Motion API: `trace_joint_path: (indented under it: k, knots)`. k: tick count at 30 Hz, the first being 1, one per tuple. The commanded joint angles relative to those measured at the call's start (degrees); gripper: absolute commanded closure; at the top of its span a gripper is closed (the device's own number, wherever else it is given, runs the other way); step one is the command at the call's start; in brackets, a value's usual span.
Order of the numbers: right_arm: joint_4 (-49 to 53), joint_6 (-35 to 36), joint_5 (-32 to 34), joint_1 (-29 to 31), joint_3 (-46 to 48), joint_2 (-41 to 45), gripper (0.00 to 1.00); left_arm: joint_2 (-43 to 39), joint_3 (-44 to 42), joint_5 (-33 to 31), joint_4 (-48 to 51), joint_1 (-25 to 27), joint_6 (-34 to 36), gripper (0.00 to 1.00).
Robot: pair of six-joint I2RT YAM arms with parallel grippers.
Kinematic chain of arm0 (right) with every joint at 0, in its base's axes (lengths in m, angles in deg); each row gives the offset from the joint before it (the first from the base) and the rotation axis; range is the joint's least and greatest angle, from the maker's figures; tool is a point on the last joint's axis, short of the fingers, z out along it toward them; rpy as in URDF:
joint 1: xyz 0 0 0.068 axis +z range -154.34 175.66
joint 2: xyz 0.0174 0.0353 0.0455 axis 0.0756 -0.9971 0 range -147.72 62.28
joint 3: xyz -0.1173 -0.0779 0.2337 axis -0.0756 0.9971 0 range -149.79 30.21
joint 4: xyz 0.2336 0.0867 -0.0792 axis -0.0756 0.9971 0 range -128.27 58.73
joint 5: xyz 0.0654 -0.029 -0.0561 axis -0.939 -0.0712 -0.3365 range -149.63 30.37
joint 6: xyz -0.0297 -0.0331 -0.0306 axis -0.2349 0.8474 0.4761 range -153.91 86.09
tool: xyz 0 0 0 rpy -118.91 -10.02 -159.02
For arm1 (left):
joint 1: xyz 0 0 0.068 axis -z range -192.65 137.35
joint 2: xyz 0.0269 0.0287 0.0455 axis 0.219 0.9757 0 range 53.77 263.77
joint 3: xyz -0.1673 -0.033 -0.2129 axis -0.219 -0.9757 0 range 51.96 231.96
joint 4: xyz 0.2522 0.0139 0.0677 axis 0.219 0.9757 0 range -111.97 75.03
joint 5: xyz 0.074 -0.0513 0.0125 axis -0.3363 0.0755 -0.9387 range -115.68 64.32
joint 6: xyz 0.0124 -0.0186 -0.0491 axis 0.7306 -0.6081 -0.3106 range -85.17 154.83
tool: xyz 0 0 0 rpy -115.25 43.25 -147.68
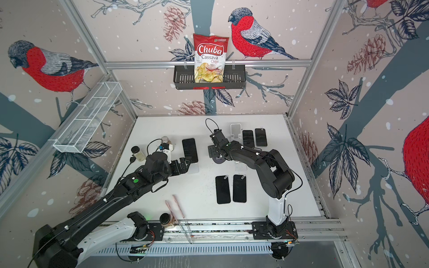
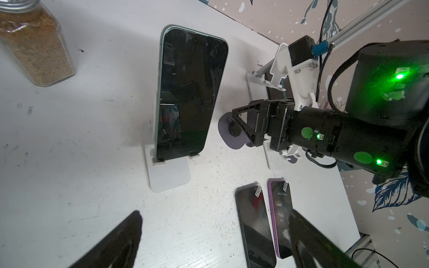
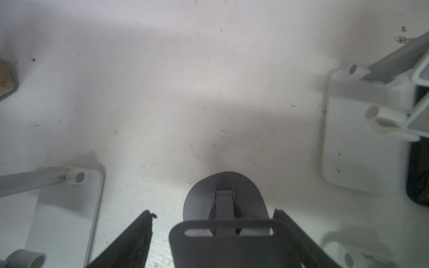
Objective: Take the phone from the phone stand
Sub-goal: 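Raise the right gripper and move it toward the far dark stands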
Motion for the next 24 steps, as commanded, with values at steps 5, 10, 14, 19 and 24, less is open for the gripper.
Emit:
trace_joint_path:
  k: [5,10,14,19,24]
  knots:
    - [-0.75,1.37,2.82,-0.02,-1.45,-1.26,0.34,0.69,0.31,-0.26,-1.94,-0.22,1.07,0.04]
    - [-1.15,2.08,4.3,-0.08,-2.44,-1.92,0.42,1.45,0.31,0.07,-2.22,-0.23,1.05,0.04]
    - [-0.89,2.62,5.79,-0.26,-4.78,-3.19,0.44,2.02,0.31,0.52,-2.63,-0.32,1.12,0.04]
    - [0.55,3.55,6.23,-1.33,-10.59,-6.36,0.43,2.53,0.31,0.72,-2.81,-0.41,1.04,0.04]
    - [2.2,4.28,6.3,-2.77,-16.29,-10.24,0.43,2.54,-0.17,0.9,-2.94,-0.41,0.51,0.04]
